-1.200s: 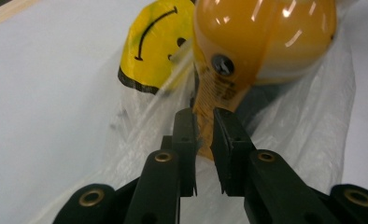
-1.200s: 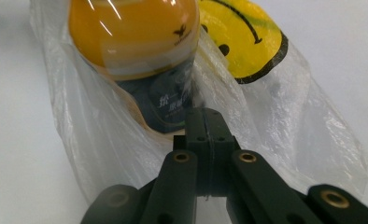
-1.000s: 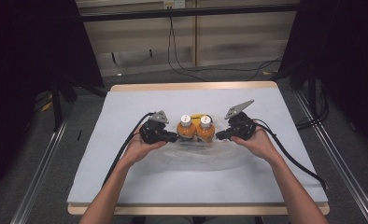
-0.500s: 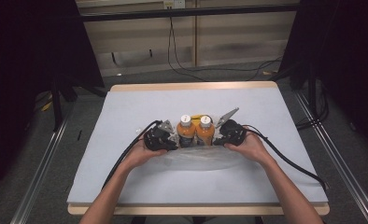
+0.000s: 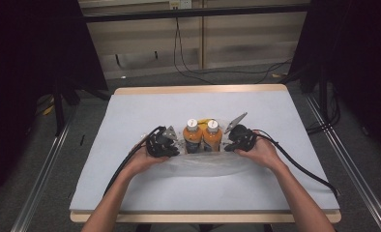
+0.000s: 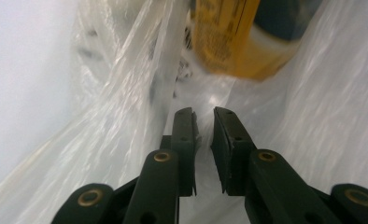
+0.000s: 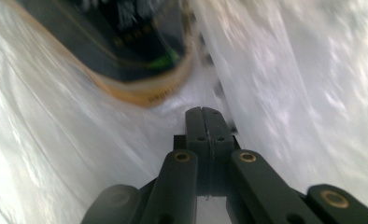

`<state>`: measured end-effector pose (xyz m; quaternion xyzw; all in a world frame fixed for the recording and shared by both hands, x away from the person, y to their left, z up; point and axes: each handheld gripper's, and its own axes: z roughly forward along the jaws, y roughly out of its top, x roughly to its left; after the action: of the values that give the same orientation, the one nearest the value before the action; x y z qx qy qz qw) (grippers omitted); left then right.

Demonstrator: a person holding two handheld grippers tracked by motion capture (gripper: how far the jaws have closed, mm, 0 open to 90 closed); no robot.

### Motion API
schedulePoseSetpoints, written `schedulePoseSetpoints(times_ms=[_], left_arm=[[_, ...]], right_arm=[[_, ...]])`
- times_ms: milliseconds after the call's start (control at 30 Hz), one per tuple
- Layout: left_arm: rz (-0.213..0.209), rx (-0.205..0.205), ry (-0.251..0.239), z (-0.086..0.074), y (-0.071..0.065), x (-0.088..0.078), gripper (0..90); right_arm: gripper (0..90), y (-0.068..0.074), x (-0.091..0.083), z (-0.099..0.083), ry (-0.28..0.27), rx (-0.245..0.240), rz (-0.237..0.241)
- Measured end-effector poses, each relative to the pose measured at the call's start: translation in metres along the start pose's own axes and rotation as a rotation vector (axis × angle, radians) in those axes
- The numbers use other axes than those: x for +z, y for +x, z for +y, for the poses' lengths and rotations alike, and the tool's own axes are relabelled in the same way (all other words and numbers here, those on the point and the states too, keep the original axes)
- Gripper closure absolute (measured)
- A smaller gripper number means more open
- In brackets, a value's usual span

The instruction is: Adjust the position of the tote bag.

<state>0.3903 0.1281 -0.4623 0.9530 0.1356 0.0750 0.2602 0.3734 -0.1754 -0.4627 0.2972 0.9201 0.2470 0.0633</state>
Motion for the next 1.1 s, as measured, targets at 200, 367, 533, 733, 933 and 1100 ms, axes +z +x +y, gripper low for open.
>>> schedulePoseSetpoints(times_ms=[200, 367, 533, 733, 933, 1100], left_arm=[[-0.007, 0.012, 0.015, -0.004, 0.003, -0.004, 79.6], [0.013, 0.014, 0.039, -0.012, 0.004, -0.01, 80.5], [0.04, -0.017, 0.026, -0.023, 0.006, -0.016, 80.5], [0.055, 0.012, 0.052, -0.026, 0.002, -0.019, 83.0], [0.052, 0.032, 0.059, -0.027, 0.001, -0.02, 84.9], [0.056, 0.05, 0.072, -0.027, 0.0, -0.021, 85.2]], right_arm=[[90.0, -0.002, -0.006, -0.005, 0.052, -0.034, -0.057], [90.0, -0.008, -0.011, -0.013, 0.075, -0.012, -0.101], [90.0, -0.011, -0.016, -0.02, 0.09, -0.033, -0.126], [90.0, -0.01, -0.019, -0.024, 0.133, -0.05, -0.187], [90.0, -0.018, -0.025, -0.034, 0.125, -0.03, -0.181], [90.0, -0.022, -0.029, -0.041, 0.115, 0.015, -0.17]])
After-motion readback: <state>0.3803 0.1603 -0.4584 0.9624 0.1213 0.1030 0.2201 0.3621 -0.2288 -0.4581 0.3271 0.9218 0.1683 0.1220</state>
